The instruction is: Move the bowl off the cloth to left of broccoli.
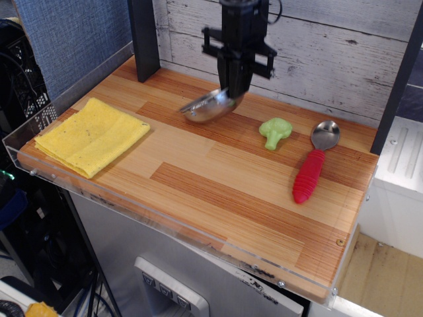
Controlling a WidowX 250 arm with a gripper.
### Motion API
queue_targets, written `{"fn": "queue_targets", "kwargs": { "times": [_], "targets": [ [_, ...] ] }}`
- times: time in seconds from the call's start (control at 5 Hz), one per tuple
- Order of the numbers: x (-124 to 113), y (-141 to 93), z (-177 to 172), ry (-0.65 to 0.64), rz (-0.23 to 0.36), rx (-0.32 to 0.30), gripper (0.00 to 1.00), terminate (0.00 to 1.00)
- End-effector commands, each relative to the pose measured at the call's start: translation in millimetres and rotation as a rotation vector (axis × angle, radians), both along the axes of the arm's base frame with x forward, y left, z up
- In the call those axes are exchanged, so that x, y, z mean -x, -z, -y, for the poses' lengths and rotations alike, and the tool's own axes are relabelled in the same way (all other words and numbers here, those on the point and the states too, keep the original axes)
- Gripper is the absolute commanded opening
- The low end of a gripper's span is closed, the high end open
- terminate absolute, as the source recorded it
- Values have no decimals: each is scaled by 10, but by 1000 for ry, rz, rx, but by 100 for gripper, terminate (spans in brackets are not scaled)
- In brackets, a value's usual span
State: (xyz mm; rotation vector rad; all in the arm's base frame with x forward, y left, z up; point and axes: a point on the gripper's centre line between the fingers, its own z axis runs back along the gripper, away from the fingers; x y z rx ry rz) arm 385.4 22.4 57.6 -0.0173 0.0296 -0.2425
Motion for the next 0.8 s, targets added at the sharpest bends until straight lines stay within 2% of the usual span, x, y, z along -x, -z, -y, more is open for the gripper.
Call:
{"fn": "queue_targets", "kwargs": {
  "times": [0.0,0.2,0.4,0.6],
  "targets": [
    [201,258,-92,-40,-65,0,0,0],
    [209,287,-56,-7,-87,30,100,0],
    [205,96,5,20,-18,48,100,0],
    [265,-175,21,34,80,40,100,0]
  ]
}}
